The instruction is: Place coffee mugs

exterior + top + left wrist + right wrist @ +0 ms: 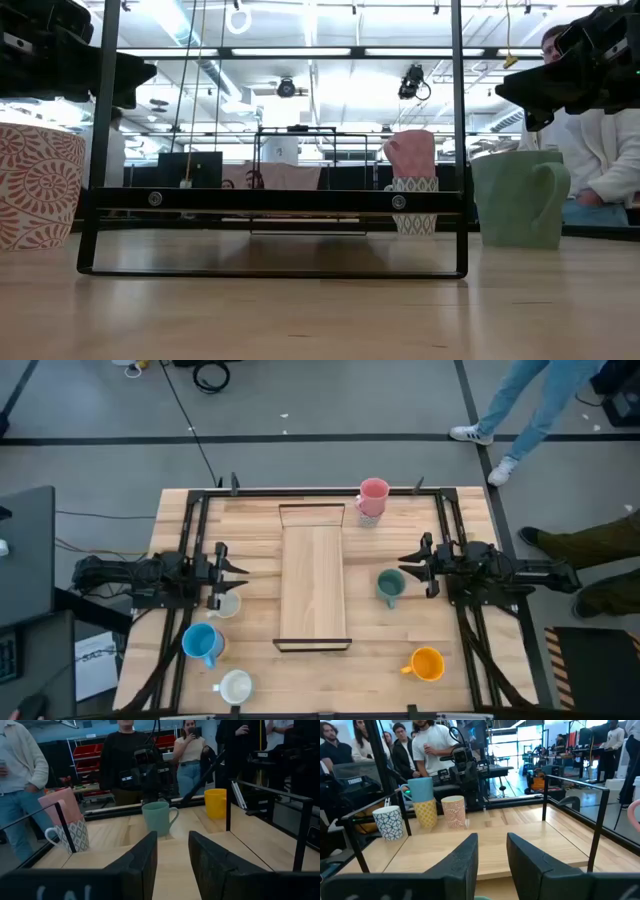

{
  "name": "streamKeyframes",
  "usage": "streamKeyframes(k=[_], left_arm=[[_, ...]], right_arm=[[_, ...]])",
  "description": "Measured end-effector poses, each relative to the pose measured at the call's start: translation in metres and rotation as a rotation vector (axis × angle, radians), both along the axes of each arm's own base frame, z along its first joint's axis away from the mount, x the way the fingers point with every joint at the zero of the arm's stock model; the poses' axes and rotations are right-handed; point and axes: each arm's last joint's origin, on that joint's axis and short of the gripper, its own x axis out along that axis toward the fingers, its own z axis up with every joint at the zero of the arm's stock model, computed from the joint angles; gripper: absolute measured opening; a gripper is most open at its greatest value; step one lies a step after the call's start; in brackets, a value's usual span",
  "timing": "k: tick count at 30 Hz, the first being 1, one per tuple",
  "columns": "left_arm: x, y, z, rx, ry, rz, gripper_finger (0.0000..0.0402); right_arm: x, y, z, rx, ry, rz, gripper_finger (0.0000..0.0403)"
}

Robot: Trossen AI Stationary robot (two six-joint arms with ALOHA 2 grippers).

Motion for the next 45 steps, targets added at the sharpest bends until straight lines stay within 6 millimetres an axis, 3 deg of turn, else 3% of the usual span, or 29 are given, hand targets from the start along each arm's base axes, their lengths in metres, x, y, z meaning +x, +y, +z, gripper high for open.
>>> streamKeyframes(k=[45], left_arm=[[0.0000,0.0000,0.0000,0.000,0.000,0.000,0.0119]], right_arm=[[-0.0001,-0.0005,0.0019,-0.004,-0.019,-0.017,0.0108]])
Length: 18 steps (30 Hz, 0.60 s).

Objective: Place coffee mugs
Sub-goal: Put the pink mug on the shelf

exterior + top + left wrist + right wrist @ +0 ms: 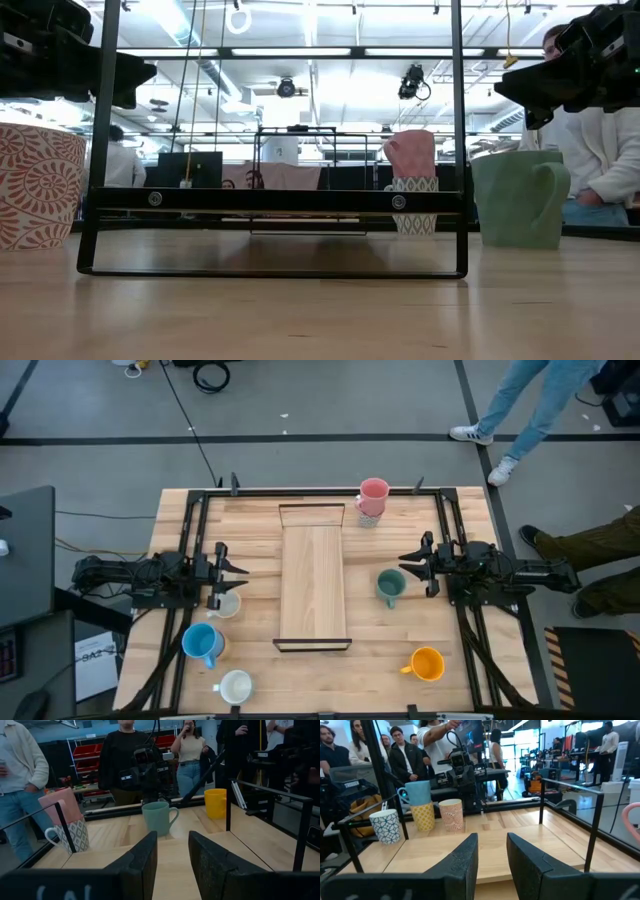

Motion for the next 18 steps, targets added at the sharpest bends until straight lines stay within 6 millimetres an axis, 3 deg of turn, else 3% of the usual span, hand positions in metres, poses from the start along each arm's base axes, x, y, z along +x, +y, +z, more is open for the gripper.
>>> streamKeyframes(k=[18], left_arm=[[0.0000,0.0000,0.0001,0.000,-0.001,0.000,0.0119]], right_arm=[[-0.0003,-0.0001,0.0040,0.015,-0.043,-0.002,0.0108]])
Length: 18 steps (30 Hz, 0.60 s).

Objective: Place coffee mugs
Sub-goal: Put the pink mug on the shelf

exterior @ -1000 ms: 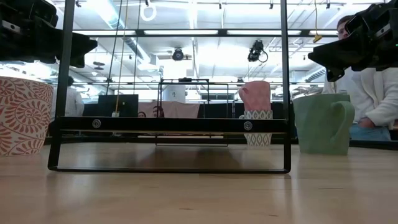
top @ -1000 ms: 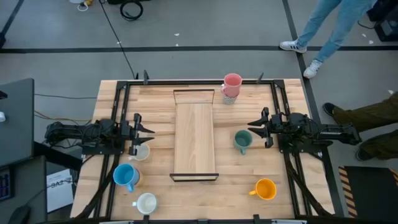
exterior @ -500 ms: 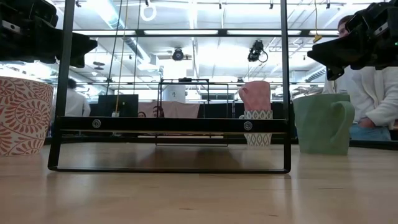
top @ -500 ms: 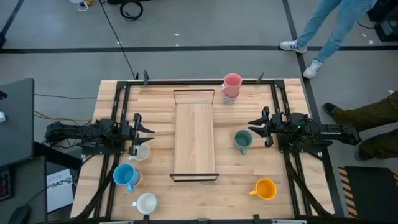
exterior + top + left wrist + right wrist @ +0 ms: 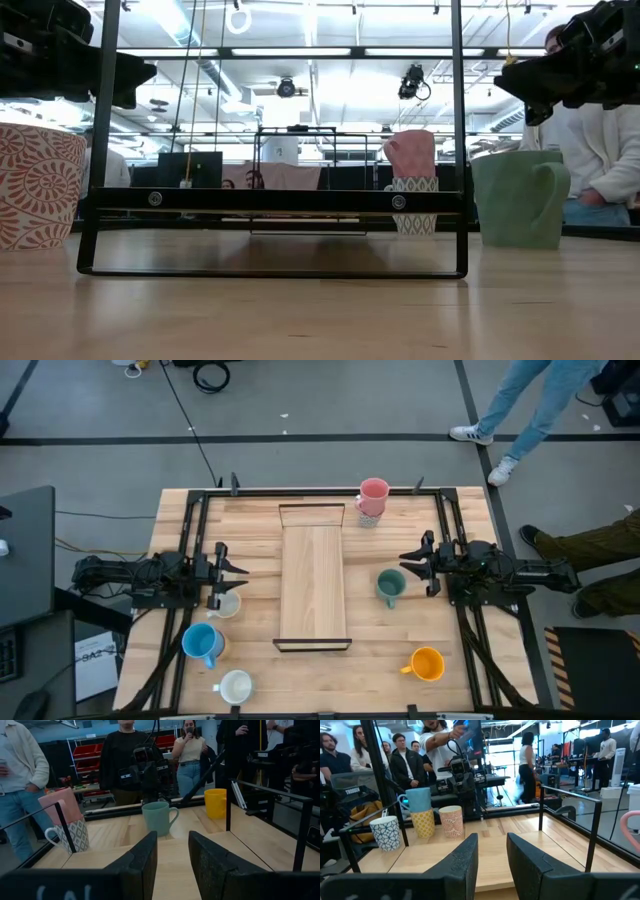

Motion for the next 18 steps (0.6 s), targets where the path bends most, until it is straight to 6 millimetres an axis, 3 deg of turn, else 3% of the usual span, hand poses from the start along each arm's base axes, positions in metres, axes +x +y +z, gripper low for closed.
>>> streamKeyframes(k=[8,18], left_arm=[[0.0000,0.0000,-0.0001,0.000,0.000,0.000,0.0118],[0.0000,0.0000,-0.0001,-0.001,0.000,0.000,0.0119]], right_arm=[[-0.0013,-0.0010,0.0081,0.171,-0.099,-0.011,0.0123],[-0.0019,-0.0016,0.0103,0.261,-0.134,-0.015,0.0220]])
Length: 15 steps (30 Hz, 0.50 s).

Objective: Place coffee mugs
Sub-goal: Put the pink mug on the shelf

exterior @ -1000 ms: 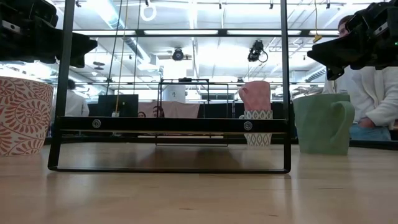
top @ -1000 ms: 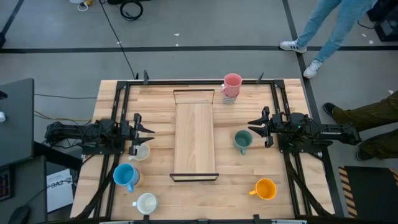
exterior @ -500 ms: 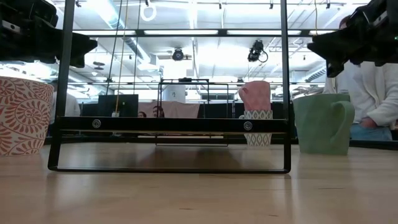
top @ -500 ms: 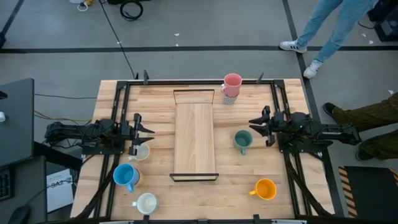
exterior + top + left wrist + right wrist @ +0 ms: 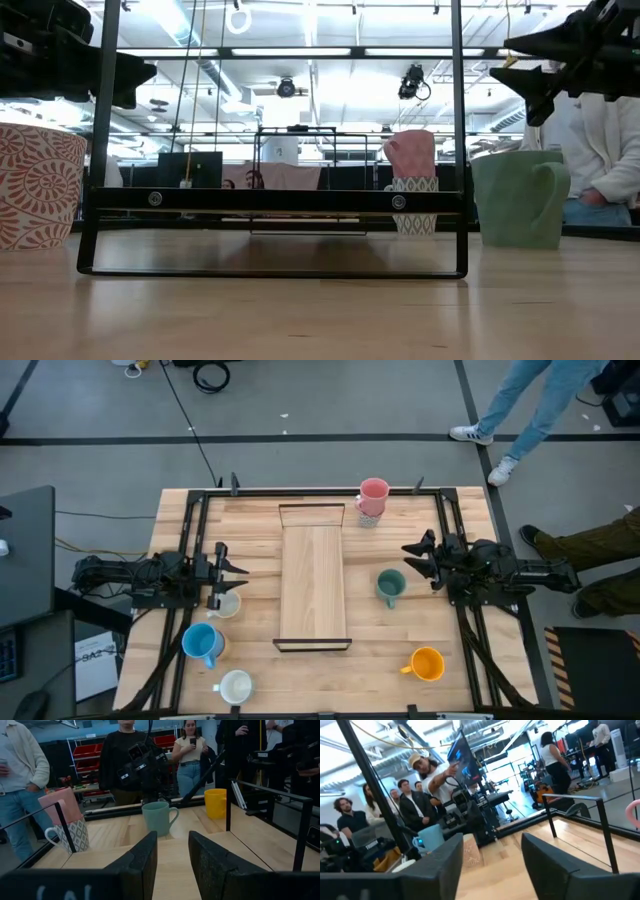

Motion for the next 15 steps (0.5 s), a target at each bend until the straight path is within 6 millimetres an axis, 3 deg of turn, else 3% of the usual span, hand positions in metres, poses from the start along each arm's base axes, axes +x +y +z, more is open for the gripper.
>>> streamKeyframes(k=[9,15], left_arm=[[0.000,0.000,0.000,0.000,0.000,0.000,0.0119],[0.000,0.000,0.000,0.000,0.000,0.000,0.0119]], right_arm=[[-0.004,0.000,0.014,-0.057,-0.101,-0.026,0.0258],[-0.006,-0.002,0.045,-0.119,-0.080,-0.116,0.0256]])
